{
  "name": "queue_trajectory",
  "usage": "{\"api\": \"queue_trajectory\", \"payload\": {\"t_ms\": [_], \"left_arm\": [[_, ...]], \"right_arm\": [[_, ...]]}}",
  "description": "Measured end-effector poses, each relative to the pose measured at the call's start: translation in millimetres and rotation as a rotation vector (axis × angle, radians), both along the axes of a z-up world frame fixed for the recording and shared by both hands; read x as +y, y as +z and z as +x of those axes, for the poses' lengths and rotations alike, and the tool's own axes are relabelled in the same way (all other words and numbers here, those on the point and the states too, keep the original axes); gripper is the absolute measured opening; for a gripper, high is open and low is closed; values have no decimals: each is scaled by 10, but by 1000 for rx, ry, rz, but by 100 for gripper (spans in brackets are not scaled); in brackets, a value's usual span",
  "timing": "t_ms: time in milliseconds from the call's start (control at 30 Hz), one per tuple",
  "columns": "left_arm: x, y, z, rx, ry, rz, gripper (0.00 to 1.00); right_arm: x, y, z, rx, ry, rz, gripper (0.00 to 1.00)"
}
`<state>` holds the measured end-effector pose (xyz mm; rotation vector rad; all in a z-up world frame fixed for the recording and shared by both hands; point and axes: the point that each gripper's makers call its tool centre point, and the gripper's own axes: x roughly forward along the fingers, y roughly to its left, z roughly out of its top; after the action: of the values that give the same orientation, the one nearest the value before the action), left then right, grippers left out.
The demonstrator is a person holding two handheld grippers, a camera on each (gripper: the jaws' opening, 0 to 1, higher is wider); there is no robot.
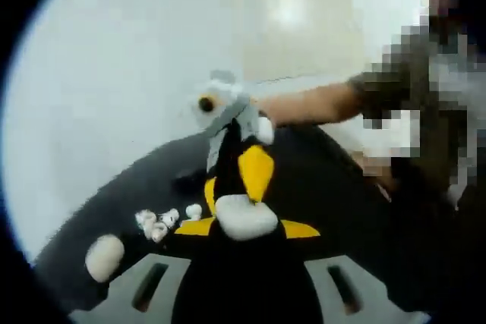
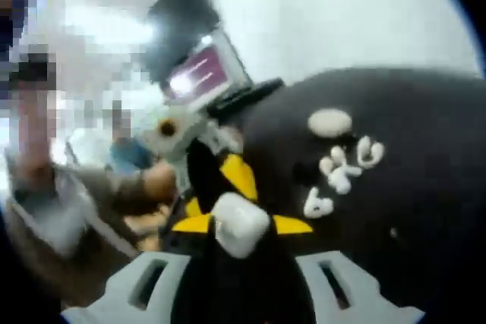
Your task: Pick up three earphones and place each one into its charging case using tactile feedback, ensure that each earphone is properly inserted and securely positioned inside the case.
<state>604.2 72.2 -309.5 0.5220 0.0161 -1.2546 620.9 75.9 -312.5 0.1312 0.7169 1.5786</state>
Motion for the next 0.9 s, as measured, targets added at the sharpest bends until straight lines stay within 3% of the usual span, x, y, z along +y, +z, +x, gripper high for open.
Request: {"api": "queue_trajectory", "payload": {"t_ms": [67,100,167,233,267,333,400,500,533,667,733,767,800,833,900], "left_arm": [[15,-9,4,17,0,-1,28],[29,-26,11,66,6,-18,28],[59,-56,41,178,41,-53,27],[66,-69,30,240,40,-60,28],[61,-53,5,250,25,-64,32],[-17,26,-61,336,-6,-144,43],[-36,9,-39,367,1,-132,35],[-24,-101,-3,365,31,-71,17],[-59,-113,-27,377,18,-71,16],[-80,-131,-40,385,2,-64,14],[-75,-128,-57,384,-4,-63,13],[-73,-129,-54,383,-4,-61,13],[-70,-132,-47,392,-2,-63,13],[-69,-132,-44,399,-2,-64,13],[-63,-133,-44,403,-1,-65,13]], "right_arm": [[-29,-9,-61,-34,15,5,27],[-43,-15,-70,-71,20,9,26],[-73,-10,-72,-178,10,22,25],[-95,63,-130,-294,1,74,23],[-108,93,-167,-356,-2,86,22],[-121,160,-232,-486,-28,115,19],[-123,184,-290,-661,-35,117,19],[-135,185,-339,-781,-52,98,19],[-139,185,-340,-819,-51,88,19],[-142,185,-322,-840,-45,68,19],[-169,221,-307,-943,0,35,19],[-174,338,-286,-1000,-7,61,21],[-178,461,-268,-996,-17,98,23],[-179,498,-268,-947,-11,101,23],[-150,433,-291,-856,33,63,23]]}}
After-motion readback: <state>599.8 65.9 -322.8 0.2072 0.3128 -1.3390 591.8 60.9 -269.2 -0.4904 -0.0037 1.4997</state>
